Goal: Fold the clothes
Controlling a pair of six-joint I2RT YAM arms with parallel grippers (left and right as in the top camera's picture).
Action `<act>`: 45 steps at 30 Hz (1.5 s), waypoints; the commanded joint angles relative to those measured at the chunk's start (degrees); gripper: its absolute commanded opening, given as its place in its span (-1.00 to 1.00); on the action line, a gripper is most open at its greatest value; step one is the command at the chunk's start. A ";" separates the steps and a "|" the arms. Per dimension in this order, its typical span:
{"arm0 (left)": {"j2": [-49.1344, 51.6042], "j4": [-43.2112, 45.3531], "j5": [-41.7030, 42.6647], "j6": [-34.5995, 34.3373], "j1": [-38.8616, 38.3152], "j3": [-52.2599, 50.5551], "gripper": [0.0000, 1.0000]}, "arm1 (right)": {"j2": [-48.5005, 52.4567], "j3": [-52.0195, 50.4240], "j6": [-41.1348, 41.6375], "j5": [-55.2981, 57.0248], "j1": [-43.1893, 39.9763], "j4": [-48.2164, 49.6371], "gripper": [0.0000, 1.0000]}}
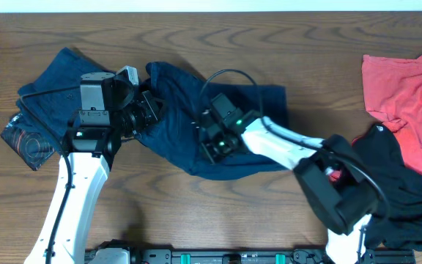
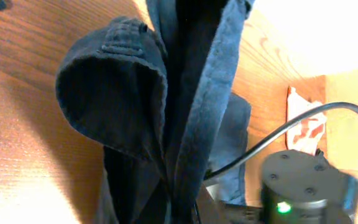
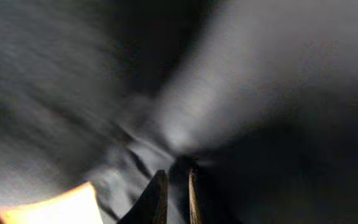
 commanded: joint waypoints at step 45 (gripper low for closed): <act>17.51 31.78 -9.60 -26.16 -32.30 1.42 -0.88 | -10.64 -20.63 3.82 15.30 -16.24 -5.62 -0.81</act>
